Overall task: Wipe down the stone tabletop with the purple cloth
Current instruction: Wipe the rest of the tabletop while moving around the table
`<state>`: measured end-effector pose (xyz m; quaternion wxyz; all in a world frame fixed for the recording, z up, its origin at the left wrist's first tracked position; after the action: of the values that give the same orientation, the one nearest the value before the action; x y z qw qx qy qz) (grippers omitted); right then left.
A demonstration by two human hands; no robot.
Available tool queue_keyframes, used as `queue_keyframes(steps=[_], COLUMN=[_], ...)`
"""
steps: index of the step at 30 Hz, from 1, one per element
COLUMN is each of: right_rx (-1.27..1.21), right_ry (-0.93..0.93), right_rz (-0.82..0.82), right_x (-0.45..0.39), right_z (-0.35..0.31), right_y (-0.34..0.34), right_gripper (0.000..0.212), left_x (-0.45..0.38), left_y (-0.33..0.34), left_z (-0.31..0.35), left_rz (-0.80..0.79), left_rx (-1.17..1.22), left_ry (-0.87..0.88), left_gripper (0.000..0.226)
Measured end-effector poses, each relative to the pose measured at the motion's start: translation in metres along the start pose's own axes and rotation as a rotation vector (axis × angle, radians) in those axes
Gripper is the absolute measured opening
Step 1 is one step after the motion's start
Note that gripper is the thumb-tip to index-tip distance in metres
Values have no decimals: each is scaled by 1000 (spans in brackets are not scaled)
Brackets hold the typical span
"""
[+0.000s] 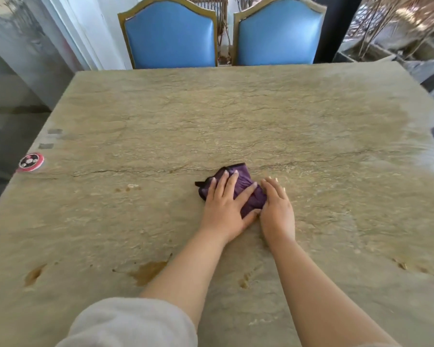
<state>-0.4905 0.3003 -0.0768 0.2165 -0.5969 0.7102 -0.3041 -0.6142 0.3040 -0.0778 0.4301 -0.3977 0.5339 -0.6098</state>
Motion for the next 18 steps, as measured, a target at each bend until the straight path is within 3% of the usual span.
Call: queue_keyframes(steps=[4,9,12,14,16,18], right_rx=[145,290,343,342,285,193], right_ry=[-91,-140,-115,-42,-41,-79], right_rz=[36,68,68,86,57,-14], right_x=[-2,-4,-2,-1,1,4], right_z=[-9,-11,-12,-16,-39,-72], right_y=[4,9,9,9,26,58], right_gripper=[58,59,61,59,55,55], left_x=[-49,-83,-63,-42,-22,-9], left_y=[-3,-16,-18,-18,-17,-11], left_z=[-53,-153,-168,-142,-108,-102], left_rz=[-23,-41,-11,60,136,85], left_rx=[-22,-5,49,64,68,38], left_ry=[-101,-443,-604,-525,-284,-85], left_gripper=[66,60,56,51,49,52])
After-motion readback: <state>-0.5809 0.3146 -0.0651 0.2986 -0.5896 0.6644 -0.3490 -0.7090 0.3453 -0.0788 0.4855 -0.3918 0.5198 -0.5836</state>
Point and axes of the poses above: each hand's wrist, its own x-axis away from the middle knuckle, its own y-axis out of the palm, z = x × y, the point moved 10 cm from there along -x, towards the middle knuckle, and after that the axes turned 1 degree about -x, right-handed, at the moved point
